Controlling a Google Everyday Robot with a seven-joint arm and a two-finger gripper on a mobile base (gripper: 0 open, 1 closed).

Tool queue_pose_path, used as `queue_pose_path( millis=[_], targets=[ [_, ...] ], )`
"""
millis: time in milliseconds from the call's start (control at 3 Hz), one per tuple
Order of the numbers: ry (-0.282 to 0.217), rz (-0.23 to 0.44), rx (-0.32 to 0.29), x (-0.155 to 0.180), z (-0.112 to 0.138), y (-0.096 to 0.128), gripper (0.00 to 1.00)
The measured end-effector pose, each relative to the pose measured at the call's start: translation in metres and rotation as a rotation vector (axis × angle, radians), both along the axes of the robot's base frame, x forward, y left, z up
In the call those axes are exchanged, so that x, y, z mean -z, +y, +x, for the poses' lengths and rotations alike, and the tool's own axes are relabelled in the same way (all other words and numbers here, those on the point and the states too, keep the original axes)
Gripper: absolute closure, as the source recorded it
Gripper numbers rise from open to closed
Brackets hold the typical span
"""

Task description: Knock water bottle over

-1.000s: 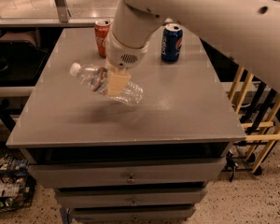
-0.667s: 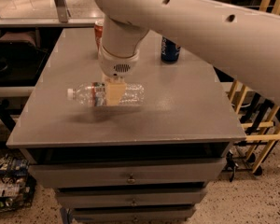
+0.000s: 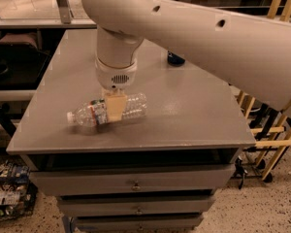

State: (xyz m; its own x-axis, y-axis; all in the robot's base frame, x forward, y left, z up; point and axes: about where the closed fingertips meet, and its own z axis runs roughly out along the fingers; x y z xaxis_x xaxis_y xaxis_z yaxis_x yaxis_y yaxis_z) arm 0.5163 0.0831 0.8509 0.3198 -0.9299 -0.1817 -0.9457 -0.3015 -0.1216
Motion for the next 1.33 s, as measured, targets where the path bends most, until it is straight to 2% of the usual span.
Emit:
queue_pose_path(
  millis=[1000, 1333],
  targets=[
    [-0.005, 0.0, -0.002, -0.0005, -0.0011, 0.0005, 0.12],
    [-0.006, 0.0, -0.002, -0.0006, -0.0016, 0.0007, 0.0]
  ],
)
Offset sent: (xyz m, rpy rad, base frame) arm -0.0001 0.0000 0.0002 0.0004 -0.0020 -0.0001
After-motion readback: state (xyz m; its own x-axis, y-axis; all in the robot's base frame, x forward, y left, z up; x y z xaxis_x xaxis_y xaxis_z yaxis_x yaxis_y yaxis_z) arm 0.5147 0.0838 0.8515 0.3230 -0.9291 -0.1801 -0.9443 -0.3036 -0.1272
